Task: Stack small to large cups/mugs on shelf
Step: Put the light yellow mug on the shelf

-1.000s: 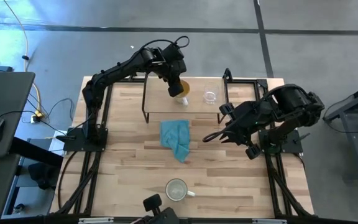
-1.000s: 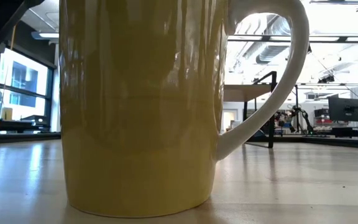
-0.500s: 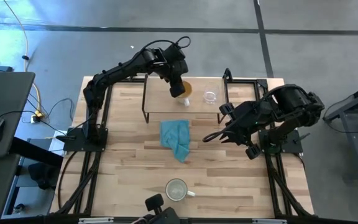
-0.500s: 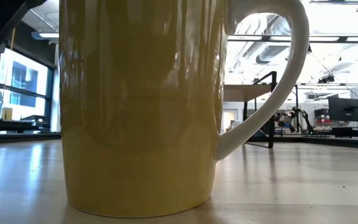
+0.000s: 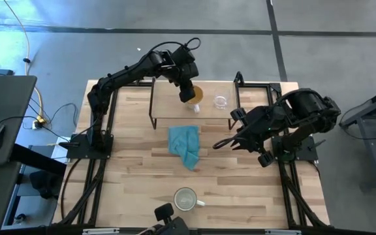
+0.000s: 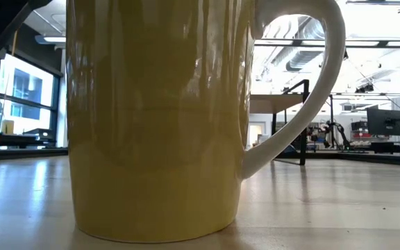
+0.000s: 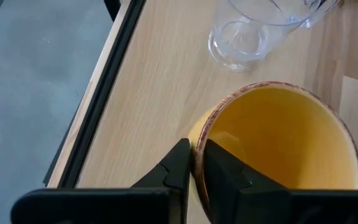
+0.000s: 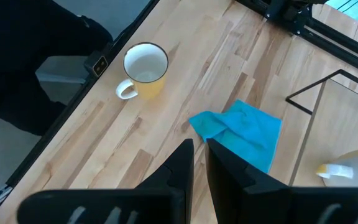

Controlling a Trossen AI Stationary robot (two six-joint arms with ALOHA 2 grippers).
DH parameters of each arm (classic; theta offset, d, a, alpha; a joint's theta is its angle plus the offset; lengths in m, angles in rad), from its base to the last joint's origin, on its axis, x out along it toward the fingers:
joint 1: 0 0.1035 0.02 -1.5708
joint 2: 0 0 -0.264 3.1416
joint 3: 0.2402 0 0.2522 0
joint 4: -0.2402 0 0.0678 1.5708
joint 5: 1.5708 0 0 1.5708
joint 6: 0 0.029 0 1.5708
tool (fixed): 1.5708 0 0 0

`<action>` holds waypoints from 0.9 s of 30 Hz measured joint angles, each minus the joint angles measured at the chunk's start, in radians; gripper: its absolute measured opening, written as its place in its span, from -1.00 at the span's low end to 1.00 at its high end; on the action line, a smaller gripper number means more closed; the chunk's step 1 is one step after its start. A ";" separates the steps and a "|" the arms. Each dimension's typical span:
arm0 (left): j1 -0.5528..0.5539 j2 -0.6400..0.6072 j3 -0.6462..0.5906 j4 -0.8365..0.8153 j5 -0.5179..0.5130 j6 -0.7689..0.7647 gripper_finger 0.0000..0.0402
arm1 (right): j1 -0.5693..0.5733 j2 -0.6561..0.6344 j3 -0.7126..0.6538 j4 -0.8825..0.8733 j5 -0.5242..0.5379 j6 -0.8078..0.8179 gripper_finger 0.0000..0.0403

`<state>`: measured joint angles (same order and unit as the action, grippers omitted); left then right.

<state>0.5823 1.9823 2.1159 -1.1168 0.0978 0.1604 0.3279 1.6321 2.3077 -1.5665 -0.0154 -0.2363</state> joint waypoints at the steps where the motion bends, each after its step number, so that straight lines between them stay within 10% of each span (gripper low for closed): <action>1: 0.000 0.000 0.000 0.000 0.000 0.000 -0.83 | 0.000 0.000 0.000 0.000 0.000 0.002 -0.84; 27: 0.000 0.000 0.000 0.006 -0.028 -0.001 -0.38 | 0.000 0.000 0.000 -0.001 0.000 0.011 -0.84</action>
<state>0.5827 1.9823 2.1159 -1.1109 0.0702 0.1596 0.3279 1.6318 2.3077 -1.5677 -0.0158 -0.2253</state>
